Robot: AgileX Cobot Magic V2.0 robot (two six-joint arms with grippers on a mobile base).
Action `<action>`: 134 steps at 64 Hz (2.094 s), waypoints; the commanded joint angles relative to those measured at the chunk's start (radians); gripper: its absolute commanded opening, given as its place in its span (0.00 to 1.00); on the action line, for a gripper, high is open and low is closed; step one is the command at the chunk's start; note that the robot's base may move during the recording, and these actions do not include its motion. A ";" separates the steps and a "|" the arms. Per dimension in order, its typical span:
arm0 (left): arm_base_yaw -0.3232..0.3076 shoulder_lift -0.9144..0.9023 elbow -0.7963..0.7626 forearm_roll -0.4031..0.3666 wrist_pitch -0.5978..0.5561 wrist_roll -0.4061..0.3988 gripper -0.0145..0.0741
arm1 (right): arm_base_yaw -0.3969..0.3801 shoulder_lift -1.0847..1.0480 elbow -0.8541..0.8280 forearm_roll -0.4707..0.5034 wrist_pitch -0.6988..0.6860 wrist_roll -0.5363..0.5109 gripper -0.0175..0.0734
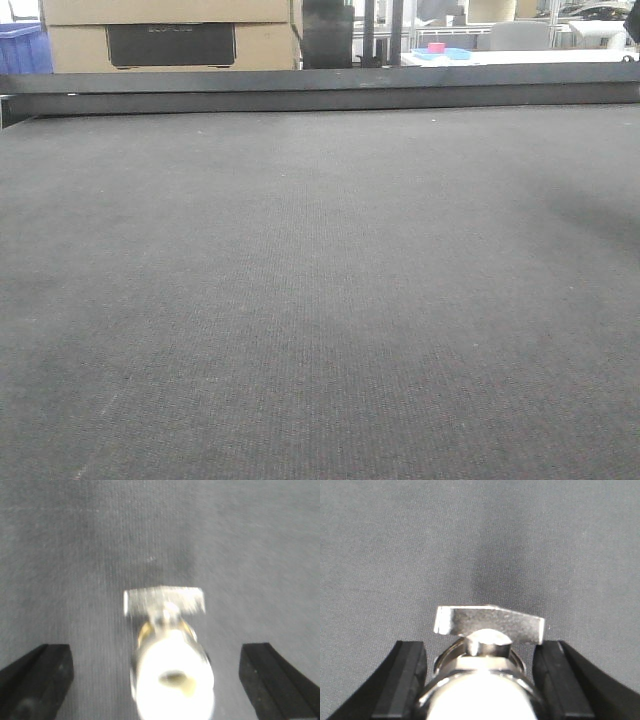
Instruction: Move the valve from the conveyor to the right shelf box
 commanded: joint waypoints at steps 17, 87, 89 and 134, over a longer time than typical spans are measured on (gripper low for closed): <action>0.000 0.045 -0.010 -0.010 -0.021 0.002 0.81 | -0.001 -0.019 -0.007 -0.003 -0.048 -0.011 0.02; -0.148 -0.174 0.039 0.032 0.045 -0.106 0.04 | -0.001 -0.019 0.018 -0.003 -0.079 -0.011 0.02; -0.152 -0.195 0.052 0.030 0.034 -0.114 0.04 | -0.001 -0.019 0.031 -0.003 -0.079 -0.011 0.02; -0.154 -0.778 0.316 -0.013 -0.206 -0.118 0.04 | -0.001 -0.236 0.149 -0.003 -0.178 -0.011 0.02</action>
